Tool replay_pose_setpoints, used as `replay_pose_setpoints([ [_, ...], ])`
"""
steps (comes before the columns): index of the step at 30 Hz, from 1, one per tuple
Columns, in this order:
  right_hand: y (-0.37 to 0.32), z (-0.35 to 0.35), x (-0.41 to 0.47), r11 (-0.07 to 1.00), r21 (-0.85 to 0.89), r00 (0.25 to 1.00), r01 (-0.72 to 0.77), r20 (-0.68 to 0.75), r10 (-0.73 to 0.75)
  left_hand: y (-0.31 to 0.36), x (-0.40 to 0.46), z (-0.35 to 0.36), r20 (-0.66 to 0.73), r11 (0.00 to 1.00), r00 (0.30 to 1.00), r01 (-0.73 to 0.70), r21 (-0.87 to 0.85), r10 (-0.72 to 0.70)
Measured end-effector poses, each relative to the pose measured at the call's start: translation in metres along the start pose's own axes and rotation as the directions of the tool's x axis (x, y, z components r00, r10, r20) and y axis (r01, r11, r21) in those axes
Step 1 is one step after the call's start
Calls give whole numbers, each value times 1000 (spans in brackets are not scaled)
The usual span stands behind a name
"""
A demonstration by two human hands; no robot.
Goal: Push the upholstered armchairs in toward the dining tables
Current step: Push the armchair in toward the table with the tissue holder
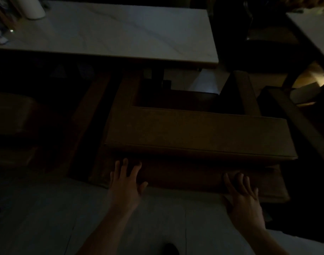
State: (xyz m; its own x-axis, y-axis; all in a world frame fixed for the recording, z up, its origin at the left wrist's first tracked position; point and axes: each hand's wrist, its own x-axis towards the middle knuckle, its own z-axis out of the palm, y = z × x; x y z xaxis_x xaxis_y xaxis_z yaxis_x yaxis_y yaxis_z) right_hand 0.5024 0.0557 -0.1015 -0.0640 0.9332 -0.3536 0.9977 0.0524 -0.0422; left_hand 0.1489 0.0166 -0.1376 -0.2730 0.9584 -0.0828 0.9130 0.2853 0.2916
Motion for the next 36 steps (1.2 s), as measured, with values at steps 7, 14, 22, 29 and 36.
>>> replay_pose_setpoints([
  [7, -1, -52, -16, 999, 47, 988, -11, 153, 4, 23, -23, -52, 197, 996, 980, -1, 91, -17],
  [14, -4, -107, -68, 994, 98, 995, -39, 97, 30, 53, -37, -117, 292, 983, 953, -123, 133, 79],
  [22, -20, -155, -168, 983, 167, 997, -71, -9, 73, 85, -94, -200, 326, 959, 917, -270, 89, 228],
  [29, -18, -182, -248, 987, 151, 993, -60, -93, 75, 118, -143, -251, 349, 911, 878, -392, 128, 329],
  [36, 35, -216, -318, 978, 193, 984, -76, -141, 104, 198, -186, -293, 356, 826, 795, -555, 100, 491],
])
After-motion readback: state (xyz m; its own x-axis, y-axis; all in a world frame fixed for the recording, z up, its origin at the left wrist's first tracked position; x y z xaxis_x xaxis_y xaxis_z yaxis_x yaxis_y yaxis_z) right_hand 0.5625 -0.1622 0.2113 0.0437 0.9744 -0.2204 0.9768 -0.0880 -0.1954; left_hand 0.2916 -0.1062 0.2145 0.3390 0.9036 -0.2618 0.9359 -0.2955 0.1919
